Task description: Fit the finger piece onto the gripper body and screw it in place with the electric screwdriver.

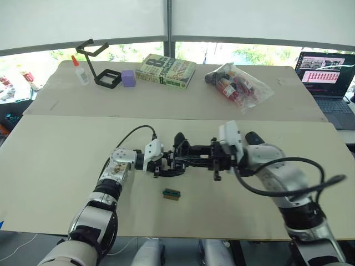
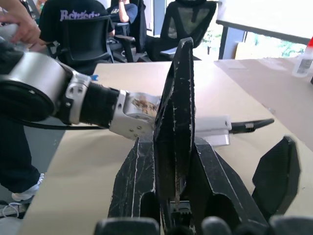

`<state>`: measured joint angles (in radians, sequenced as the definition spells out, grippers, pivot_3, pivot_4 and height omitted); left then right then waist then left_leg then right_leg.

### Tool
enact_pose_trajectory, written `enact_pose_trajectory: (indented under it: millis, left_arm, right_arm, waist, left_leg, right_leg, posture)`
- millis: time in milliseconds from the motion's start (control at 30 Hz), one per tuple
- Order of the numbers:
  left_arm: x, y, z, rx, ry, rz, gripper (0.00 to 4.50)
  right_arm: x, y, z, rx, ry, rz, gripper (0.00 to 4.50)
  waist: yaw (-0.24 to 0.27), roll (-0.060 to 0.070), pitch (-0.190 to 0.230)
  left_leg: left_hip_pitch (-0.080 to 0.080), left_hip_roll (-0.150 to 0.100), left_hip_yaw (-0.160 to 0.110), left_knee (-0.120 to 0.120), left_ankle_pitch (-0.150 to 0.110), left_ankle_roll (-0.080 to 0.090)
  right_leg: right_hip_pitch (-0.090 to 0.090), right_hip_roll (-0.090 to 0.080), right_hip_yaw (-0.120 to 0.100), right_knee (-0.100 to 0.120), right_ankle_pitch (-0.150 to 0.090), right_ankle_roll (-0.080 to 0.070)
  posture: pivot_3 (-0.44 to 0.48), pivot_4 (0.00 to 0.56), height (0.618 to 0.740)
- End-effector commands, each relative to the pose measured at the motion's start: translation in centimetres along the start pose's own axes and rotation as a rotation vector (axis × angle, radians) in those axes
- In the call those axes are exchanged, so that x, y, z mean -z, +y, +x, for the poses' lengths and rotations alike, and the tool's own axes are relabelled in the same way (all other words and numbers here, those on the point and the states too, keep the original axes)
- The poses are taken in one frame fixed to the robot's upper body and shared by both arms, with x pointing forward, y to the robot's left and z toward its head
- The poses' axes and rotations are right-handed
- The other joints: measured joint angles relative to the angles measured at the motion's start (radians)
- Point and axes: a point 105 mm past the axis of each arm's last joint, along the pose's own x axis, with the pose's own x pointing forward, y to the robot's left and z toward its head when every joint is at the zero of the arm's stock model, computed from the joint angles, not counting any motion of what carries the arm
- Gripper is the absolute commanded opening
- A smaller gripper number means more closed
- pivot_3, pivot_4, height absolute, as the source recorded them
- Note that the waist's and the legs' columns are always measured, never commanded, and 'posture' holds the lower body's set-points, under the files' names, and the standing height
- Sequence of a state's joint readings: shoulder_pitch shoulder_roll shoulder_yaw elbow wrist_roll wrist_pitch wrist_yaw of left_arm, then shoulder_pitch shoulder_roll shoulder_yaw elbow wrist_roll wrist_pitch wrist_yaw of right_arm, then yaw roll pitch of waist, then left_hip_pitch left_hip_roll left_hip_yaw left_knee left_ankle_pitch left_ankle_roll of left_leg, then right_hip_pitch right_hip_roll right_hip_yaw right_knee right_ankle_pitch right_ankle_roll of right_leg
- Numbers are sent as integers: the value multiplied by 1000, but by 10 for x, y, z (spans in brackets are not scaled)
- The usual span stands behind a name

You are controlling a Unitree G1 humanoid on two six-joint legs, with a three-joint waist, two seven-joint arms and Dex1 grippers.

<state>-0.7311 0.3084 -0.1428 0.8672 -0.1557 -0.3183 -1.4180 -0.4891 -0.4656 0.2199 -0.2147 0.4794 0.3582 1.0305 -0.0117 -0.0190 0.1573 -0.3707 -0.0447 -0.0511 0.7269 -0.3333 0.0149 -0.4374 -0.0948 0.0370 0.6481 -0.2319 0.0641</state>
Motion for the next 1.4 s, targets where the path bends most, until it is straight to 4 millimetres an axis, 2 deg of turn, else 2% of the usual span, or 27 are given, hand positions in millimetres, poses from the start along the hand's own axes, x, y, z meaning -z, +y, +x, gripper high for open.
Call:
enact_pose_trajectory:
  millis: [33, 300, 533, 967, 1400]
  left_arm:
    - [-3, -1, 3, 12, -7, 5, 2345]
    - [2, -2, -3, 7, 28, 3, 2345]
    - [4, -5, -3, 7, 29, -2, 2345]
    - [7, -8, -3, 7, 34, -5, 2345]
    - [10, -9, -5, -5, 38, -10, 2345]
  right_arm:
    - [-2, -1, 6, -10, -30, -44, 383]
    - [22, 4, 14, -36, 9, -28, 383]
    - [31, 0, 13, -20, 45, -15, 383]
    - [35, -15, 4, 25, 80, -16, 383]
    - [38, 2, 7, -55, 91, 4, 383]
  waist:
    - [-1, 0, 0]
    - [-5, 0, 0]
    - [-9, 1, 0]
    - [-10, 1, -1]
    - [-12, 2, -1]
  left_leg:
    - [0, 0, 0, 0, 0, 0]
    - [0, 0, 0, 0, 0, 0]
    - [0, 0, 0, 0, 0, 0]
    - [1, 0, 0, 0, 0, 0]
    - [1, 0, 0, 0, 0, 0]
  right_leg:
    - [0, 0, 0, 0, 0, 0]
    - [0, 0, 0, 0, 0, 0]
    - [0, 0, 0, 0, 0, 0]
    - [0, 0, 0, 0, 0, 0]
    - [0, 0, 0, 0, 0, 0]
  posture:
    - [0, 150, 740]
    - [0, 150, 740]
    - [0, 150, 740]
    - [0, 150, 740]
    - [0, 150, 740]
